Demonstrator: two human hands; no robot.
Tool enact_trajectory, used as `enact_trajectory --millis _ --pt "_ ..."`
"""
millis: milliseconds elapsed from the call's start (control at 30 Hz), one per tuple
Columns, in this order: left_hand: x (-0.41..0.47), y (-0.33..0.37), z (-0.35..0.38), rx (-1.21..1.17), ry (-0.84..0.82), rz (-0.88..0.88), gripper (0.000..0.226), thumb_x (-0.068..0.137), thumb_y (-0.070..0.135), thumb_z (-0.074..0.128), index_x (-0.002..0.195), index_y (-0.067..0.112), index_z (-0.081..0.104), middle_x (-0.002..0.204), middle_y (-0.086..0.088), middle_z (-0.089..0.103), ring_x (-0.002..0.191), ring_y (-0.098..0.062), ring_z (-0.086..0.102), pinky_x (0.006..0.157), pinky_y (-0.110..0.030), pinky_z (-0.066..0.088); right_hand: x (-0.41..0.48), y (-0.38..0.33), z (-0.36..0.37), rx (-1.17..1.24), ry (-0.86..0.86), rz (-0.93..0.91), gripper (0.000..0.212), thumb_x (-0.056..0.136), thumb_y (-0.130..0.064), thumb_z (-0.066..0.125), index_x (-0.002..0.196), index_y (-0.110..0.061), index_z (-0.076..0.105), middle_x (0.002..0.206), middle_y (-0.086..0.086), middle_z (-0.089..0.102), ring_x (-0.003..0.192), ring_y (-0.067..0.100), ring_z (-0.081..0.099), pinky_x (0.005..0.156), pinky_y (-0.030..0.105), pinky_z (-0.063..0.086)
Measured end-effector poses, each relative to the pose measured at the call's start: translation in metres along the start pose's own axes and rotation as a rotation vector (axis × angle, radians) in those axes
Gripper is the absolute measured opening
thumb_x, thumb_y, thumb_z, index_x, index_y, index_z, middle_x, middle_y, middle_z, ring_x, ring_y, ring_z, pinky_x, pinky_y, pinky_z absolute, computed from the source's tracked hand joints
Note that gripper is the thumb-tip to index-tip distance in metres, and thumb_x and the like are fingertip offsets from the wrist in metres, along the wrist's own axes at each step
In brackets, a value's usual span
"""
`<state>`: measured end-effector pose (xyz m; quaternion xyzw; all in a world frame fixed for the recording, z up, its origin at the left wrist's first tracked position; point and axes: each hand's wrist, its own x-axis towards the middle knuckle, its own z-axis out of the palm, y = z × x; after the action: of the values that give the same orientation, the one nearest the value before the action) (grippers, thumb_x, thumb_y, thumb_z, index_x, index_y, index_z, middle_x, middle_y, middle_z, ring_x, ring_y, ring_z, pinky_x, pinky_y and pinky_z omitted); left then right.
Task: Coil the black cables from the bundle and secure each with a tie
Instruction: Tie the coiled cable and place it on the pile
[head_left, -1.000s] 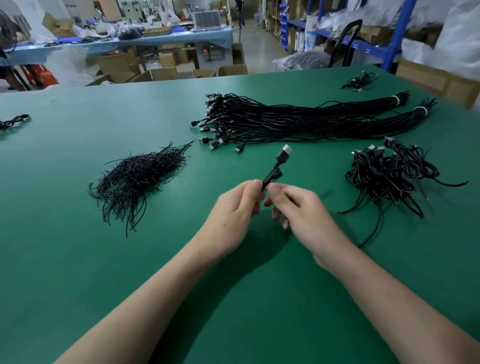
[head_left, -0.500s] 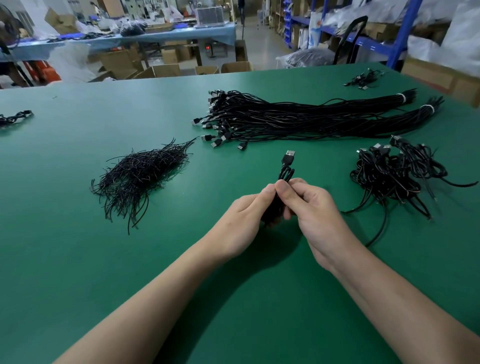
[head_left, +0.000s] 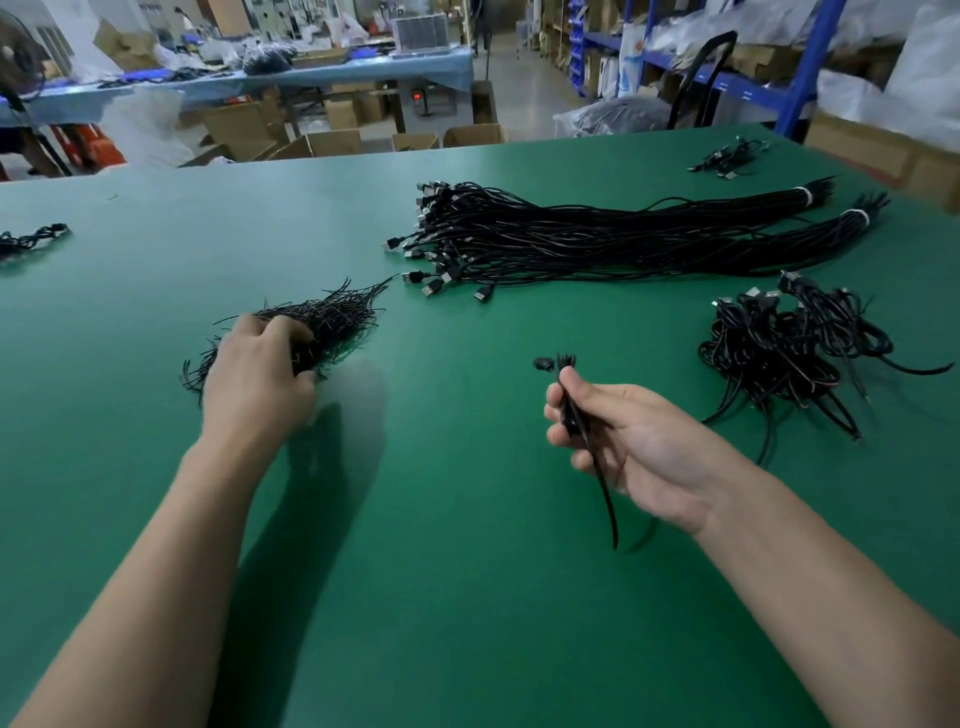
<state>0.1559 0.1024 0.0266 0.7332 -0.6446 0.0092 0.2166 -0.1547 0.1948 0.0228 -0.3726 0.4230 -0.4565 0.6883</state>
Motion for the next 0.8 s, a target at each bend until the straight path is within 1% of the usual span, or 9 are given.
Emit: enact_trajectory --millis 67,233,333,400,467,567,667,733,800 --pt "-0.001 -0.003 0.001 -0.001 -0.016 -0.019 0.031 0.086 0.009 0.070 0.117 0.017 0.068 0.115 -0.015 0.055 0.107 -0.038 0.056 0.088 -0.045 0.047 0.001 0.003 0.002 -0.053 -0.006 -0.022 0.023 0.097 -0.029 0.059 0.089 -0.009 0.066 0.069 -0.002 0.066 0.063 0.009 0.068 0.046 0.019 0.050" --pt "-0.005 -0.005 0.002 -0.075 0.113 -0.019 0.017 0.087 0.006 0.069 0.099 0.016 0.078 0.100 -0.012 0.073 0.096 -0.037 0.064 0.082 -0.041 0.049 0.001 0.007 0.004 -0.129 0.020 -0.064 0.027 0.099 -0.027 0.059 0.086 -0.006 0.067 0.068 0.000 0.066 0.065 0.016 0.070 0.048 0.024 0.052" --pt "-0.006 -0.005 0.002 -0.072 0.172 -0.023 0.015 0.088 0.013 0.070 0.098 0.021 0.079 0.097 -0.010 0.076 0.094 -0.038 0.066 0.079 -0.042 0.051 0.001 0.008 0.005 -0.141 0.018 -0.059 0.027 0.100 -0.026 0.058 0.085 -0.006 0.067 0.068 -0.001 0.067 0.067 0.017 0.071 0.050 0.025 0.053" --pt "-0.006 -0.002 0.001 -0.055 0.247 0.006 0.014 0.089 0.018 0.070 0.098 0.025 0.078 0.096 -0.008 0.075 0.091 -0.038 0.066 0.075 -0.042 0.051 0.000 0.008 0.006 -0.143 0.015 -0.048 0.028 0.101 -0.026 0.058 0.085 -0.006 0.068 0.070 0.000 0.067 0.068 0.017 0.071 0.051 0.025 0.053" --pt "-0.005 0.002 -0.001 -0.090 0.323 0.059 0.013 0.090 0.022 0.069 0.098 0.027 0.077 0.094 -0.005 0.074 0.089 -0.036 0.065 0.070 -0.039 0.048 0.000 0.007 0.007 -0.142 0.011 -0.043 0.028 0.101 -0.027 0.058 0.085 -0.007 0.068 0.074 0.003 0.067 0.068 0.017 0.072 0.052 0.025 0.054" --pt "-0.009 0.012 0.000 -0.149 0.382 0.152 0.010 0.091 0.024 0.069 0.096 0.028 0.077 0.090 0.001 0.070 0.082 -0.031 0.063 0.064 -0.034 0.040 -0.001 0.007 0.008 -0.158 0.010 -0.038 0.028 0.101 -0.029 0.057 0.087 -0.007 0.068 0.081 0.007 0.066 0.072 0.020 0.074 0.053 0.028 0.056" --pt "-0.015 0.026 0.003 -0.173 0.452 0.268 0.008 0.093 0.025 0.068 0.095 0.026 0.076 0.089 0.004 0.068 0.077 -0.026 0.062 0.062 -0.030 0.035 -0.001 0.007 0.010 -0.164 0.007 -0.036 0.029 0.101 -0.030 0.056 0.090 -0.006 0.067 0.086 0.011 0.065 0.078 0.023 0.076 0.055 0.029 0.058" --pt "-0.020 0.034 0.004 -0.209 0.496 0.362 0.008 0.094 0.025 0.069 0.095 0.025 0.077 0.092 0.005 0.068 0.078 -0.023 0.062 0.062 -0.031 0.039 -0.001 0.008 0.011 -0.161 0.006 -0.039 0.029 0.101 -0.030 0.056 0.091 -0.006 0.066 0.088 0.013 0.064 0.081 0.025 0.076 0.056 0.030 0.059" --pt "-0.026 0.045 0.007 -0.312 0.487 0.475 0.008 0.094 0.024 0.072 0.095 0.021 0.079 0.094 0.004 0.068 0.077 -0.019 0.061 0.065 -0.033 0.046 -0.001 0.008 0.011 -0.152 0.007 -0.052 0.029 0.101 -0.031 0.056 0.090 -0.006 0.065 0.085 0.011 0.066 0.085 0.026 0.076 0.059 0.030 0.060"
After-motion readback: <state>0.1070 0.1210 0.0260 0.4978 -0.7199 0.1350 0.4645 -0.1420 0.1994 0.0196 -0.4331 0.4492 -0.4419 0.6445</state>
